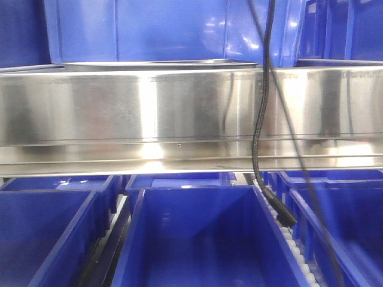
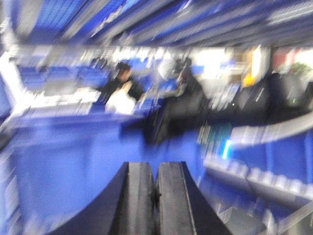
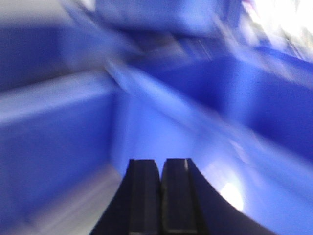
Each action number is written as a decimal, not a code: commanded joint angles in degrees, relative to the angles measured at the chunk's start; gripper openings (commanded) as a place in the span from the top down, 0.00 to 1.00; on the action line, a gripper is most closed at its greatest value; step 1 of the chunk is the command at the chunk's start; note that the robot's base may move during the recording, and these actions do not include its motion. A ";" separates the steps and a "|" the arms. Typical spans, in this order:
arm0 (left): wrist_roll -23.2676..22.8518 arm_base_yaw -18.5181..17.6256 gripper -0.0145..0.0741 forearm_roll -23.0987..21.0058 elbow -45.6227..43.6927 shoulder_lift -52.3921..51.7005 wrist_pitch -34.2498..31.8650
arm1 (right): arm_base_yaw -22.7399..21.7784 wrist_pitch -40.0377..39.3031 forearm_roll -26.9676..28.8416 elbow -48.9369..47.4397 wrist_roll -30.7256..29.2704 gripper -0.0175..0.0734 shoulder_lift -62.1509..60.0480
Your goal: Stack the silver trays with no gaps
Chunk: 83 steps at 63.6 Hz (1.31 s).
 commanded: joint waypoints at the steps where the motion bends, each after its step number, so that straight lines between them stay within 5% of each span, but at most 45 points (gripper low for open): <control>1: 0.04 -0.44 0.83 1.08 1.66 -2.67 4.76 | 0.11 -6.28 -1.06 -0.39 -0.45 0.89 -0.80; 13: 0.04 -0.44 0.83 3.00 9.87 -5.73 2.81 | 0.11 -12.03 -1.06 -0.39 -0.45 0.89 -0.80; 28: 0.04 -0.44 0.83 3.00 18.98 -7.78 -16.59 | 0.11 -13.15 -1.06 -0.39 -0.45 0.89 -0.80; 66: 0.04 -0.44 0.83 1.48 19.53 -7.89 -13.56 | 0.11 -13.15 -1.06 -0.39 -0.45 0.89 -0.80; 83: 0.04 0.82 0.83 -3.28 26.87 -11.34 -19.64 | 0.11 -13.28 -1.06 -0.39 -0.45 0.89 -0.80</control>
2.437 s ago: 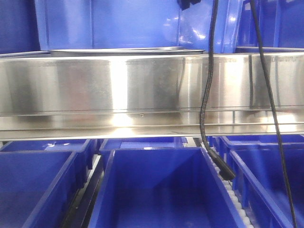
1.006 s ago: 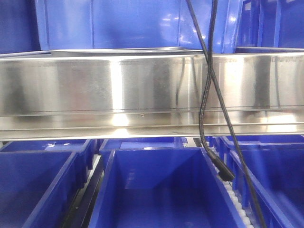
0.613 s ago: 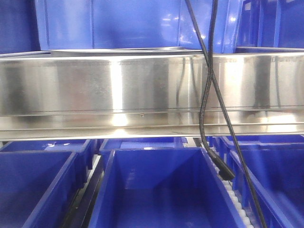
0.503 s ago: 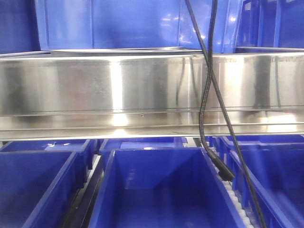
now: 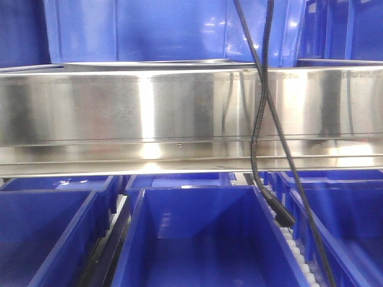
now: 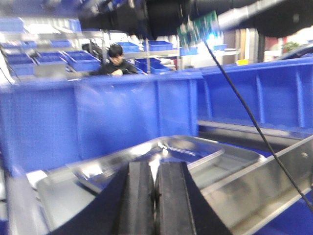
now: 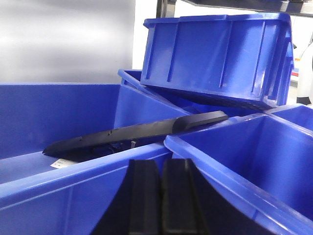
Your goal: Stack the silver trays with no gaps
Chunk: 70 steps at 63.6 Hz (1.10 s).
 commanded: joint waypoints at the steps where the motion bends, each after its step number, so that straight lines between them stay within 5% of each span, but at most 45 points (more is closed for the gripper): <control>1: -0.06 1.22 0.83 -2.26 2.70 -2.13 -3.02 | 0.07 -1.48 -0.58 -0.39 -0.45 0.89 -0.80; 11: -0.42 7.97 0.83 -7.37 9.25 -6.85 -12.67 | 0.07 -1.48 -0.58 -0.39 -0.45 0.89 -0.80; 22: -0.53 17.32 0.83 -13.94 12.36 -11.31 -14.38 | 0.07 -1.48 -0.58 -0.39 -0.45 0.89 -0.80; 44: -0.53 35.67 0.83 -14.06 12.36 -11.31 -13.09 | 0.07 -1.48 -0.58 -0.39 -0.45 0.89 -0.80; 60: -0.53 33.63 0.83 -14.06 12.36 -11.31 -5.89 | 0.07 -1.48 -0.58 -0.39 -0.45 0.89 -0.80; 70: -0.53 31.51 0.83 -8.49 12.36 -11.31 -6.79 | 0.07 -1.48 -0.58 -0.39 -0.45 0.89 -0.80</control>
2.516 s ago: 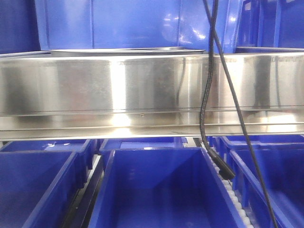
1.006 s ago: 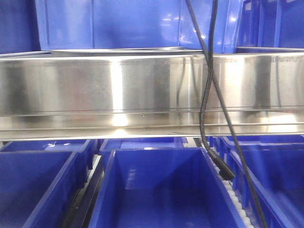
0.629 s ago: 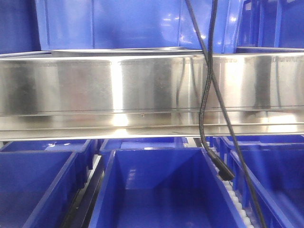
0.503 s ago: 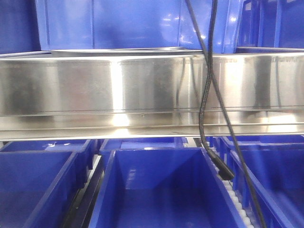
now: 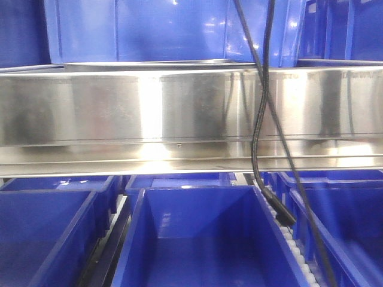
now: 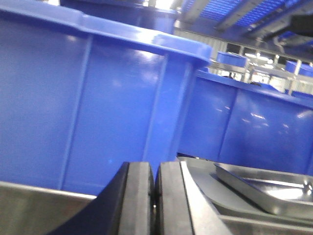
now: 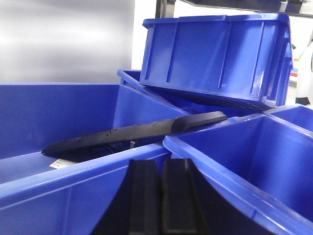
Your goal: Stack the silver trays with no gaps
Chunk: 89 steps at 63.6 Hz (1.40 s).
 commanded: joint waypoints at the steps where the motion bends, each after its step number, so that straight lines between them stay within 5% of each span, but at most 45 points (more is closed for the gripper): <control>1: -0.32 -1.17 0.83 4.11 -0.13 -0.26 -1.21 | 0.07 -1.48 -0.48 -0.39 -0.41 0.89 -0.80; 8: -0.32 -1.34 0.83 7.93 -0.13 -0.26 -1.08 | 0.07 -1.48 -0.48 -0.39 -0.41 0.89 -0.80; 42: -0.32 -1.34 0.83 7.81 -0.13 -0.26 -0.39 | 0.07 -1.48 -0.48 -0.39 -0.41 0.89 -0.80; 53: 9.92 -1.22 0.83 -1.70 -0.13 -0.26 0.61 | 0.07 -1.48 -0.48 -0.39 -0.41 0.89 -0.80; 58: 12.12 -1.22 0.83 -2.39 -0.13 -0.26 1.50 | 0.07 -1.48 -0.48 -0.39 -0.41 0.89 -0.80; 89: 15.36 -1.22 0.83 -4.81 -0.13 -0.26 2.78 | 0.07 -1.48 -0.48 -0.39 -0.41 0.89 -0.80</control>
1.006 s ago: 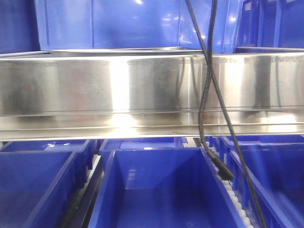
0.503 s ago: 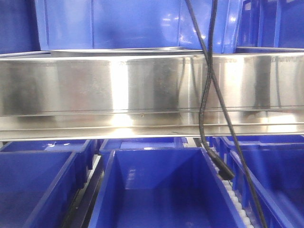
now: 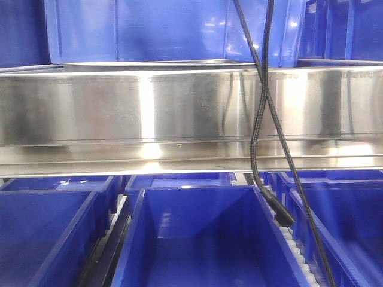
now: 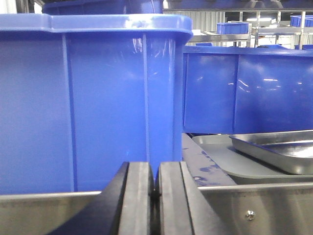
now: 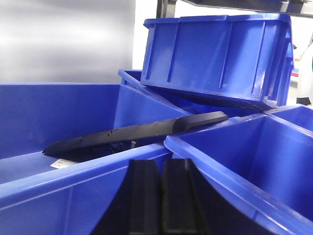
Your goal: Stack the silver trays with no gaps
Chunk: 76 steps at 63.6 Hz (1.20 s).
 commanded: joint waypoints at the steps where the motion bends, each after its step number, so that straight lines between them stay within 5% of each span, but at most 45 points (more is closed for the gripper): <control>1: 0.40 -0.19 0.83 -1.80 -0.13 -0.26 0.60 | 0.07 -1.48 -0.48 -0.39 -0.41 0.89 -0.80; 76: 0.40 -0.19 0.83 -1.95 -0.13 -0.26 -1.09 | 0.07 -1.87 -0.48 -0.39 -0.41 0.89 -0.80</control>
